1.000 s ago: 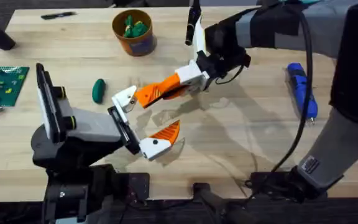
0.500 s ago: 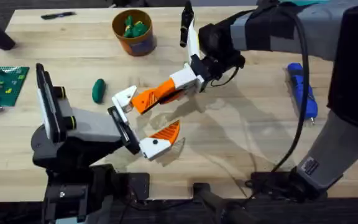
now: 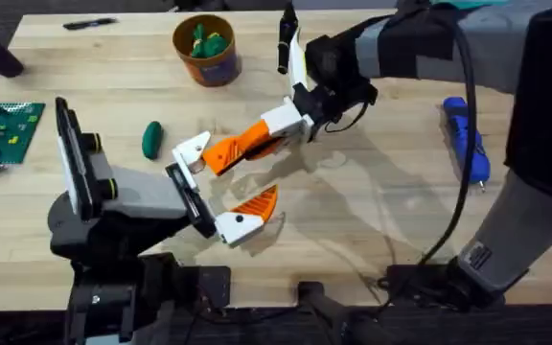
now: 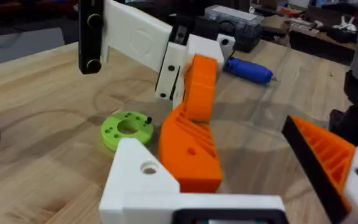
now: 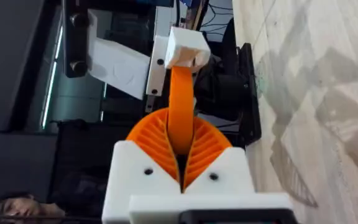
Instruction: Pick up the gripper from the table and insert it into the empty holder that is missing its gripper. Then pick up a screw, insert it into the mounting hole, and use the screwdriver to tighten it. Finally, clean up the table by picking up the vegetable and placing it into the bucket.
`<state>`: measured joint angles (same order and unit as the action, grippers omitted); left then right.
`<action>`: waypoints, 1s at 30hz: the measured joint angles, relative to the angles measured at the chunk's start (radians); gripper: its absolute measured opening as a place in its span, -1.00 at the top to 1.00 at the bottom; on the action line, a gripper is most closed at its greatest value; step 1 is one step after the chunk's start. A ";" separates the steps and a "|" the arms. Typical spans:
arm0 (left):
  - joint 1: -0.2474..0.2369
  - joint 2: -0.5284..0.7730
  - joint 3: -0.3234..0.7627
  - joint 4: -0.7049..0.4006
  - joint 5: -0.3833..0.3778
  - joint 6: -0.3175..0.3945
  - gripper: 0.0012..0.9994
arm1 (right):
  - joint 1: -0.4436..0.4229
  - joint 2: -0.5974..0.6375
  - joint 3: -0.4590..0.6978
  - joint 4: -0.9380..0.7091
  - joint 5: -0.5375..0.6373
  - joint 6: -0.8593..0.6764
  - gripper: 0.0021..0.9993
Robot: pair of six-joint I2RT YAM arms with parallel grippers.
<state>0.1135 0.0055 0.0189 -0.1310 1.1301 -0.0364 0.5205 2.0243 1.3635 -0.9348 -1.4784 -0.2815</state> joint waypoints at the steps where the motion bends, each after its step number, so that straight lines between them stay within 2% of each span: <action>1: 0.000 0.000 0.000 0.000 0.001 0.000 -0.97 | 0.000 0.000 0.000 0.000 0.000 0.002 0.99; 20: 0.000 0.000 0.000 0.000 0.003 0.003 -0.97 | 0.000 0.000 0.000 0.044 0.000 0.050 0.99; 30: 0.004 0.000 0.000 0.002 -0.025 0.003 -0.97 | 0.020 0.000 0.000 0.210 0.000 0.217 0.99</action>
<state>0.1177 0.0053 0.0189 -0.1291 1.1055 -0.0330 0.5405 2.0243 1.3632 -0.7249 -1.4788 -0.0645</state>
